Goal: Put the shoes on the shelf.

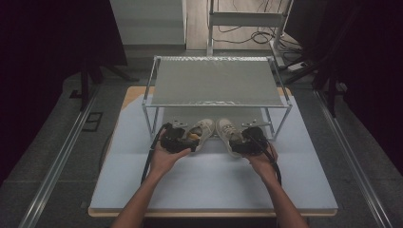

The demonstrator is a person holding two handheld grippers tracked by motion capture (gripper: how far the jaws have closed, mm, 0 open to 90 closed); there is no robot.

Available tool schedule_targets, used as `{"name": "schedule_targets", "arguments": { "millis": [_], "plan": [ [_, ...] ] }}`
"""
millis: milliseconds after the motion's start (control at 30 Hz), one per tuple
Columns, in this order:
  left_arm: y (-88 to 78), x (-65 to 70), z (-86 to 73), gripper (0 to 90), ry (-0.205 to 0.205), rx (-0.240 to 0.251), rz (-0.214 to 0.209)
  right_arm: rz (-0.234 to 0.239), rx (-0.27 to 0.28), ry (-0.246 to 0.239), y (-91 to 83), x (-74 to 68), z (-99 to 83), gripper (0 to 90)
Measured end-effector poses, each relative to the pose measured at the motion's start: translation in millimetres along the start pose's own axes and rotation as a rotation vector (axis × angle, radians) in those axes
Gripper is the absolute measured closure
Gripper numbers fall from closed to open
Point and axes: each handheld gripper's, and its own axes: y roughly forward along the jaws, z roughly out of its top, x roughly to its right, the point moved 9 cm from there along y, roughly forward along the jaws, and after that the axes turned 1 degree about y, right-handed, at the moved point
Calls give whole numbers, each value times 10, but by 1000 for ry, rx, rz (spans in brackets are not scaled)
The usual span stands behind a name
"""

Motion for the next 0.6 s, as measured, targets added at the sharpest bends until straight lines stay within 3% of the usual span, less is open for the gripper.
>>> {"name": "schedule_targets", "arguments": {
  "millis": [200,333,433,533,600],
  "plan": [
    [-150,-108,-90,438,-13,24,13,-5,36,28,-147,159,-68,338],
    [-163,-183,-176,548,-19,17,14,18,63,78,-213,268,-131,458],
    [-144,-241,-241,600,-32,10,14,5,95,88,-270,340,-160,508],
    [-113,-282,-282,634,-34,-7,23,3,78,75,-282,393,-234,586],
    [-78,-310,-302,642,-36,-15,32,5,31,69,-242,431,-348,666]
  ]
}}
